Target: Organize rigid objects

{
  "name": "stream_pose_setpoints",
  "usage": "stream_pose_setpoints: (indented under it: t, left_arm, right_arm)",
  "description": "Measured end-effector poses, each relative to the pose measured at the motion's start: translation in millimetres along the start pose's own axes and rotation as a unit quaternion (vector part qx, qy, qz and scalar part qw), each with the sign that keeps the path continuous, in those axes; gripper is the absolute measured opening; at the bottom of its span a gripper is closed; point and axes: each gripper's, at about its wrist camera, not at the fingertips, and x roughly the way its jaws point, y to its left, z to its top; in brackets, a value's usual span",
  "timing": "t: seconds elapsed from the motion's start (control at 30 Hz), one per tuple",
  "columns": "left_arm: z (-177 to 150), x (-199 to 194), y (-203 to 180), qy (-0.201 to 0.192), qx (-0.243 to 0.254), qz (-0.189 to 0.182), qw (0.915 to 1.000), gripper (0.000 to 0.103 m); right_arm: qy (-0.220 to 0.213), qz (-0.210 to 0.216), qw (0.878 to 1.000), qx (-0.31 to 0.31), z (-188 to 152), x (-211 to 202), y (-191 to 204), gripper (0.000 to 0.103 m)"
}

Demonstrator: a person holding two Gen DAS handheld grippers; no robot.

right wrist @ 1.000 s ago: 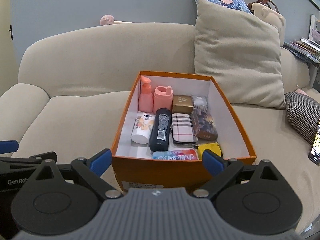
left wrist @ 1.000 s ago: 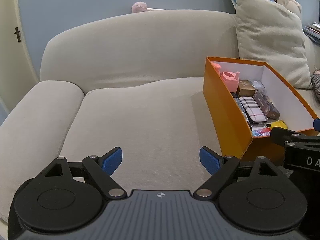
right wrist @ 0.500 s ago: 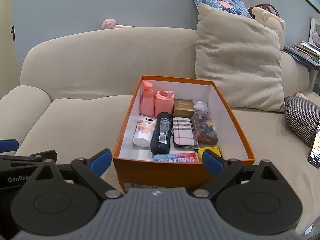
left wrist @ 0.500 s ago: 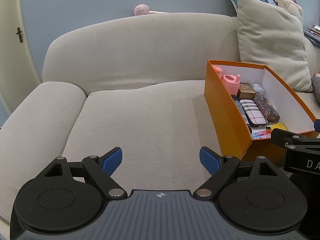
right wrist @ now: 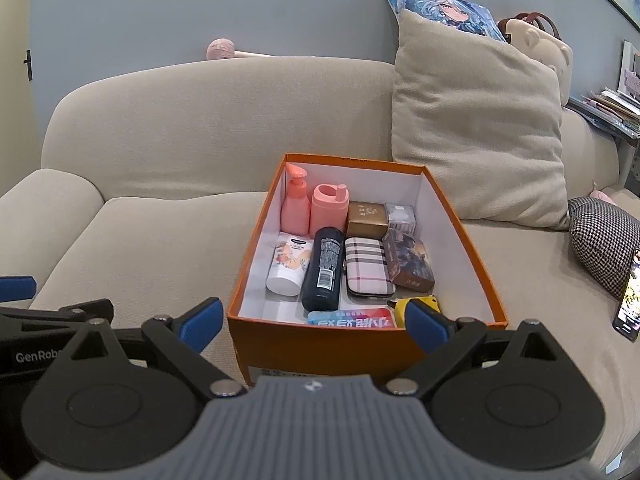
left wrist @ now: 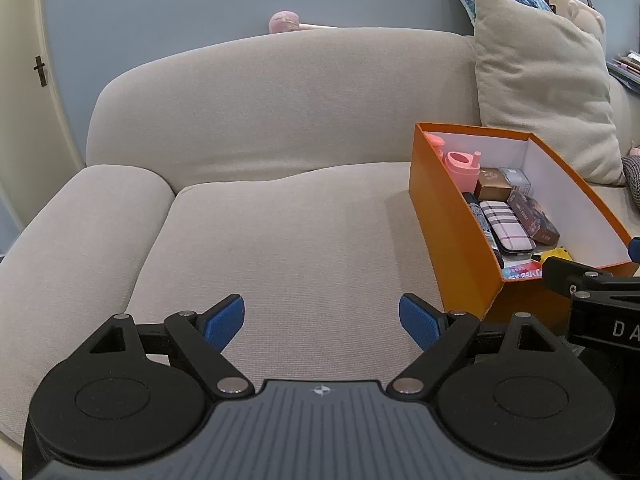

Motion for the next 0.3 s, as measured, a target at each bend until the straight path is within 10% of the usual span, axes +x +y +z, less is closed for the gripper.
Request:
stream_pose_setpoints:
  t: [0.3]
  left_arm:
    - [1.7,-0.9,2.4,-0.001,-0.001,-0.004,1.0000,0.102]
  right_arm:
    - [0.001,0.000,1.000,0.000,0.1,0.0,0.4,0.097]
